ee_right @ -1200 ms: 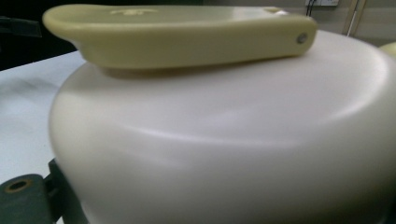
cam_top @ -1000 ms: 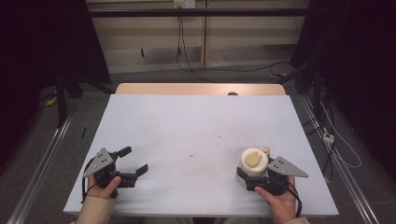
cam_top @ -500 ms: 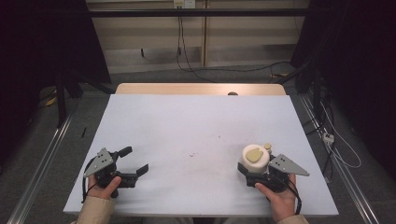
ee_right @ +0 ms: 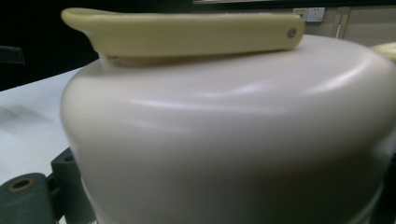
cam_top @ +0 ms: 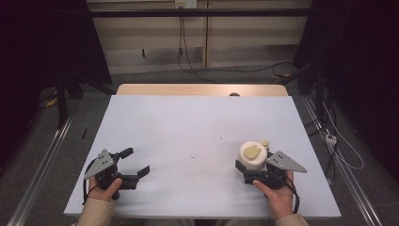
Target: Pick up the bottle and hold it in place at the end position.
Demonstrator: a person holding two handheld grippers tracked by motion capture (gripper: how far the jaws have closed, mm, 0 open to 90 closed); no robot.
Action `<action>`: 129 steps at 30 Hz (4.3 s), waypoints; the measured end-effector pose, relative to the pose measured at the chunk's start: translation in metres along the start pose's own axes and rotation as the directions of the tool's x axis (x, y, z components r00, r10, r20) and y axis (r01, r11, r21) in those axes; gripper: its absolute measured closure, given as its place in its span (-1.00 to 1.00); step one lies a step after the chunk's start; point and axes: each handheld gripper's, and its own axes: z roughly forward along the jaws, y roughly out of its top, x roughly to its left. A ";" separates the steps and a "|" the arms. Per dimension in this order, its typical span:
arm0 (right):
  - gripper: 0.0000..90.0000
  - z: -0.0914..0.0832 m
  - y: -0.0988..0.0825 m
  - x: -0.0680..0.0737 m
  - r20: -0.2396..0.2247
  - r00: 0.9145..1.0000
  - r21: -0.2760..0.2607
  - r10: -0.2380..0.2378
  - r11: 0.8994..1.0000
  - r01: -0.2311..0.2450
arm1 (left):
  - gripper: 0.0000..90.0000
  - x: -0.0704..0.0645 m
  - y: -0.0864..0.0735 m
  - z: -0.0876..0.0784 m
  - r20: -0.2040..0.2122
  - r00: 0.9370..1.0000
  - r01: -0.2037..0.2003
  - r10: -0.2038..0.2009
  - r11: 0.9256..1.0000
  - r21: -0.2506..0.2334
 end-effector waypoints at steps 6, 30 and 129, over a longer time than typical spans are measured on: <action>-0.85 0.005 0.003 0.000 -0.007 1.000 -0.008 0.007 1.000 -0.007 | -0.92 0.000 0.000 0.000 0.001 1.000 -0.001 0.001 1.000 -0.002; -0.85 0.029 0.012 0.005 -0.030 1.000 -0.004 0.005 1.000 -0.005 | -0.92 0.000 0.000 0.000 0.003 1.000 -0.004 0.003 1.000 0.005; -0.85 0.102 0.035 0.022 -0.056 0.998 -0.016 -0.019 1.000 0.018 | -0.92 0.000 -0.003 0.001 0.014 1.000 0.007 -0.007 1.000 0.007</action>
